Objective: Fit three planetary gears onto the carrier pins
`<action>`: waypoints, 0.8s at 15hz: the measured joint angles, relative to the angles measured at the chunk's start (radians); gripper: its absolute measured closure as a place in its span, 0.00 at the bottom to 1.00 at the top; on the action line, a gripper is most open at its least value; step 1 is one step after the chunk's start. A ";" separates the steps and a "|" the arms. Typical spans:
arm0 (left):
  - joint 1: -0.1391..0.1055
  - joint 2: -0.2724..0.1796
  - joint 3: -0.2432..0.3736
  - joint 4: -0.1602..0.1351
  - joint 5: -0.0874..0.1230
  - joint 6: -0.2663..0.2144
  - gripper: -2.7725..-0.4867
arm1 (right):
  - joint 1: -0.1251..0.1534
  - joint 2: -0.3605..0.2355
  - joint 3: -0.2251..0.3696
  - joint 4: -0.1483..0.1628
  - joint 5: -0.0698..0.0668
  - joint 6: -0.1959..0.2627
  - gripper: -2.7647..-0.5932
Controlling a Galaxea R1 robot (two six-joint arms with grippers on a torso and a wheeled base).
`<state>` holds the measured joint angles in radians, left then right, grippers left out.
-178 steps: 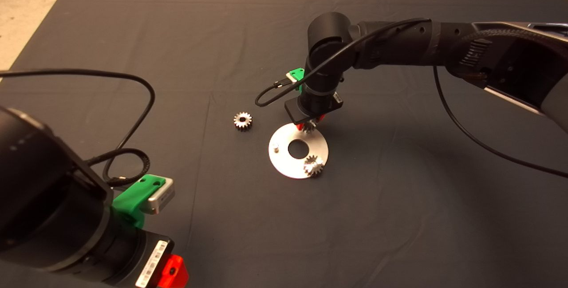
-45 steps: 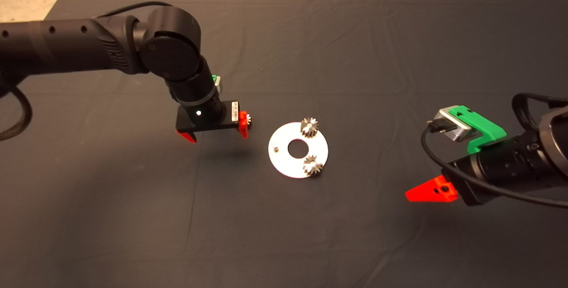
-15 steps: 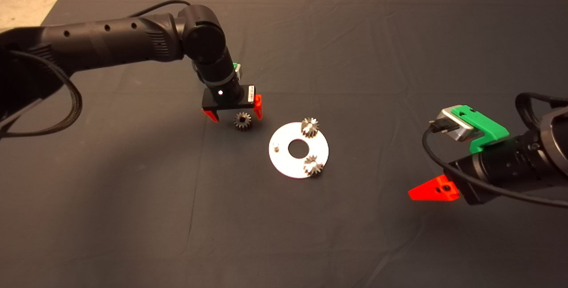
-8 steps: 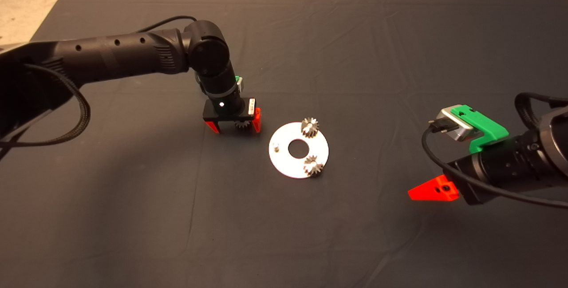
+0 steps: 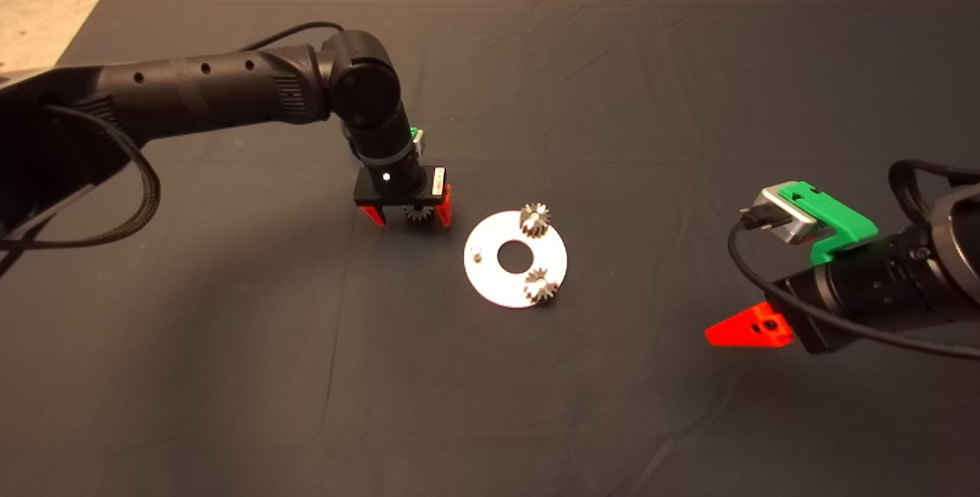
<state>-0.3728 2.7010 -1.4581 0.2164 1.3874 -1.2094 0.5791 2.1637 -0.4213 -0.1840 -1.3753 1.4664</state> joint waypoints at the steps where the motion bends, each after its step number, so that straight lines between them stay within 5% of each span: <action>1: 0.000 0.011 0.000 0.000 0.000 0.006 0.23 | 0.000 0.000 0.000 0.000 0.000 0.000 0.01; 3: 0.000 0.020 -0.004 -0.001 -0.001 0.023 0.30 | 0.000 0.000 0.000 0.000 -0.001 0.000 0.01; 12: -0.001 0.027 -0.077 -0.002 -0.001 0.080 0.31 | 0.000 -0.002 0.000 0.002 0.000 0.000 0.01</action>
<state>-0.3738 2.7283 -1.5346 0.2145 1.3864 -1.1293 0.5791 2.1619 -0.4209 -0.1821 -1.3757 1.4664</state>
